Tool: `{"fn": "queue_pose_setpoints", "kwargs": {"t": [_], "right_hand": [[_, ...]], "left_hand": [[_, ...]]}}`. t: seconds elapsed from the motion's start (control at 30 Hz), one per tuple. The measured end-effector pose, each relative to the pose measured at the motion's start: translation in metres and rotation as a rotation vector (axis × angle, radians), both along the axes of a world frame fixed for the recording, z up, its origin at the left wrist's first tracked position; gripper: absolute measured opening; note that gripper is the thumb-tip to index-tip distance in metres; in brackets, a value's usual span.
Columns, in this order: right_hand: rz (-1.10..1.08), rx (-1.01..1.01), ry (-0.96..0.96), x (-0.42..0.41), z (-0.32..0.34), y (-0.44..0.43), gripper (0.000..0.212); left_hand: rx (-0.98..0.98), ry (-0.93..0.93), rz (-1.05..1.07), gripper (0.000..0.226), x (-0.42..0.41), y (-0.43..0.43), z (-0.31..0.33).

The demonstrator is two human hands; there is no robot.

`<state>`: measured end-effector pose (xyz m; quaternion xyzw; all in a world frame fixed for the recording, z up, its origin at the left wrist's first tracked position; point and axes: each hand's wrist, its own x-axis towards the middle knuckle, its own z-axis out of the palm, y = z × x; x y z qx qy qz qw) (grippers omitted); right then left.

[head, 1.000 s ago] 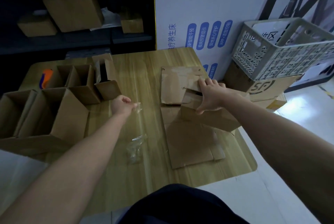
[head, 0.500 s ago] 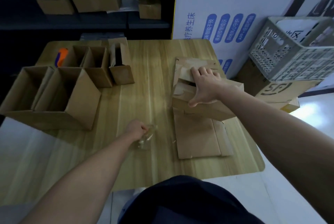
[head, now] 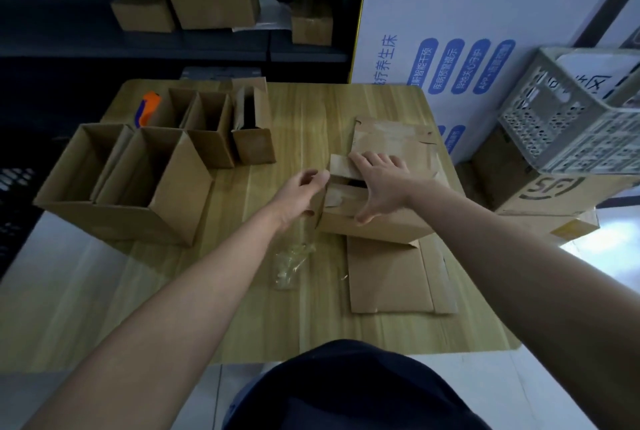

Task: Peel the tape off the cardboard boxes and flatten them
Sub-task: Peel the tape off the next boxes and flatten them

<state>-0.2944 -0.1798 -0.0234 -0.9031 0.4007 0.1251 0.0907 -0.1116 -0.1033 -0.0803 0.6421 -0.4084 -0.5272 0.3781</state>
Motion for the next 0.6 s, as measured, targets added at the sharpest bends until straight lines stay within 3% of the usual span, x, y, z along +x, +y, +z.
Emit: {"fn": "queue_pose_setpoints", "kwargs": {"t": [0.03, 0.1, 0.4, 0.53, 0.6], "right_hand": [[-0.014, 0.02, -0.02, -0.003, -0.003, -0.001, 0.127], [-0.06, 0.066, -0.057, -0.014, -0.007, -0.005, 0.118], [-0.47, 0.123, -0.228, -0.075, -0.013, -0.014, 0.075], [-0.547, 0.005, -0.321, -0.074, -0.012, -0.015, 0.041], [-0.621, -0.012, -0.375, -0.073, -0.01, -0.016, 0.038]], "left_hand": [[-0.002, 0.052, -0.044, 0.088, -0.007, -0.003, 0.008], [-0.003, 0.085, -0.075, 0.075, -0.014, -0.006, 0.01], [-0.094, 0.077, 0.19, 0.033, -0.027, -0.02, 0.001], [-0.126, 0.019, 0.243, 0.025, -0.032, -0.022, 0.003], [-0.129, -0.006, 0.254, 0.019, -0.033, -0.021, 0.003]]}}
